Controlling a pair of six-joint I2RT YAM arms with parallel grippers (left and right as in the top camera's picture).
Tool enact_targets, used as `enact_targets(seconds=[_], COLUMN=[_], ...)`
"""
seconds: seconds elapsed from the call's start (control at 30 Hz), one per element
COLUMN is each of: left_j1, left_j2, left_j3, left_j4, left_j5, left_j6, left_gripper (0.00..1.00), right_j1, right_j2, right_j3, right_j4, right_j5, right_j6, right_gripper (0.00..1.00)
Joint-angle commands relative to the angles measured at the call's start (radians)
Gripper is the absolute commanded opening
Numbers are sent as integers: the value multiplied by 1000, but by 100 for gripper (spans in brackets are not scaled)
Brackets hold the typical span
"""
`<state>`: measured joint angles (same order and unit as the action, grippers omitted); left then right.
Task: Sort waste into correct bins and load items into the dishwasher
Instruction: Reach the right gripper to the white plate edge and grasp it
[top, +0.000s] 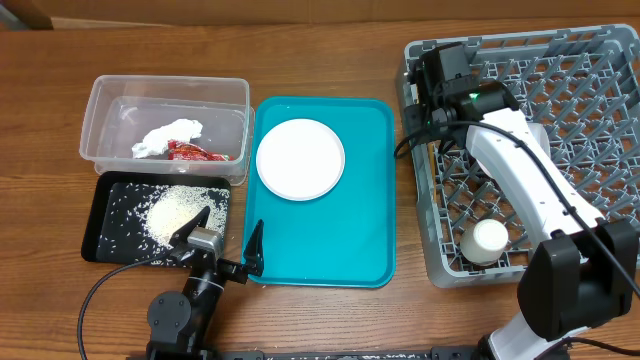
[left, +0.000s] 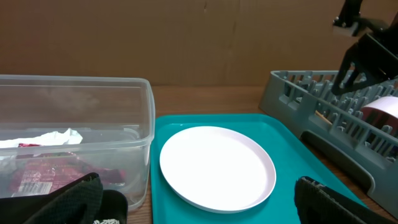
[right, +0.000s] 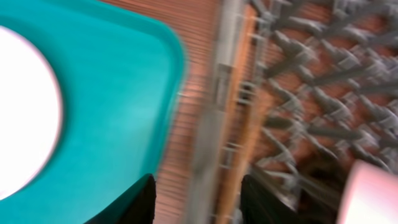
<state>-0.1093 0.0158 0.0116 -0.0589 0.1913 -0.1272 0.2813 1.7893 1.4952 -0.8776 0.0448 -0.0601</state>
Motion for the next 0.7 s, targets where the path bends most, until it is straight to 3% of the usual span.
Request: enact_targets(seconds=[0.0, 0.07, 0.17, 0.43, 0.63, 0.67], left_j1=[6, 6, 6, 6, 6, 6], left_j2=[-11, -11, -11, -11, -11, -11], left_j3=[-7, -7, -7, -7, -7, -7], left_j4=[3, 3, 3, 3, 3, 3], left_j5=[8, 8, 8, 8, 8, 8], left_j6=[-8, -7, -8, -7, -8, -7], left_gripper=[100, 100, 100, 100, 100, 100], right_j1=[56, 92, 150, 269, 256, 253], right_j2=[-52, -54, -32, 144, 276, 293], right_j3=[6, 5, 2, 2, 2, 2], right_j4=[17, 38, 55, 81, 101, 106], right_j5=[-196, -297, -301, -35, -4, -16], right_j6=[56, 116, 233, 574, 595, 592], right_gripper=[47, 45, 42, 43, 46, 41])
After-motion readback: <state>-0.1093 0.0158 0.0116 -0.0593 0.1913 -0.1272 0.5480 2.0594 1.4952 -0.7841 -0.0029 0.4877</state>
